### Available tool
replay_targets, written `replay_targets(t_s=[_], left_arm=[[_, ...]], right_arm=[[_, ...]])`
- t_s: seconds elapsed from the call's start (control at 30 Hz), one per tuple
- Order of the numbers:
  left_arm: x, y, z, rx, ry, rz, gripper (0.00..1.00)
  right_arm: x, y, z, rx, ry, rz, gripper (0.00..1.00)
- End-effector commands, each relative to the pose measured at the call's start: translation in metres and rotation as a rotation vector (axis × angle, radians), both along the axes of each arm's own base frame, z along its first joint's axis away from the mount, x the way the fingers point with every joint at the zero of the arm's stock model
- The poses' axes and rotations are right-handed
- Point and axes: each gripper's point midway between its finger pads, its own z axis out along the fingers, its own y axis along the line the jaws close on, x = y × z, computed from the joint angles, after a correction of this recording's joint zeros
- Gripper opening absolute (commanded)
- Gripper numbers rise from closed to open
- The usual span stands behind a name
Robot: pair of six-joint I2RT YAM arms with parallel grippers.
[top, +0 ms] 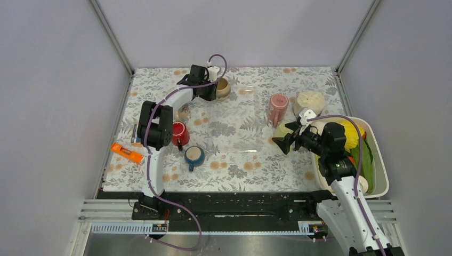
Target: Turn the mug right side up
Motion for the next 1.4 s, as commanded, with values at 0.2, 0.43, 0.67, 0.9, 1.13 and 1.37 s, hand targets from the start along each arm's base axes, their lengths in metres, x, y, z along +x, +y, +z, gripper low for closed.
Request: replay_targets(t_s=[0.2, 0.43, 0.67, 0.9, 1.13, 1.37], left_arm=[[0.026, -0.002, 0.066, -0.038, -0.183, 0.039, 0.49], [0.010, 0.007, 0.077, -0.015, -0.191, 0.047, 0.68], [-0.018, 0.020, 0.118, -0.017, -0.222, 0.056, 0.92], [-0.105, 0.051, 0.148, 0.025, -0.227, 0.046, 0.99], [-0.210, 0.097, 0.102, 0.165, -0.129, 0.039, 0.99], [-0.275, 0.104, 0.064, 0.197, -0.042, -0.041, 0.99]], right_arm=[[0.000, 0.001, 0.010, 0.005, -0.057, 0.019, 0.86], [-0.001, 0.002, 0.012, 0.010, -0.059, 0.023, 0.87], [-0.002, 0.003, 0.010, 0.014, -0.057, 0.032, 0.87], [-0.005, 0.005, 0.011, 0.019, -0.060, 0.048, 0.90], [-0.008, 0.006, 0.014, 0.024, -0.072, 0.060, 0.95], [-0.010, 0.005, 0.020, 0.029, -0.094, 0.053, 0.99]])
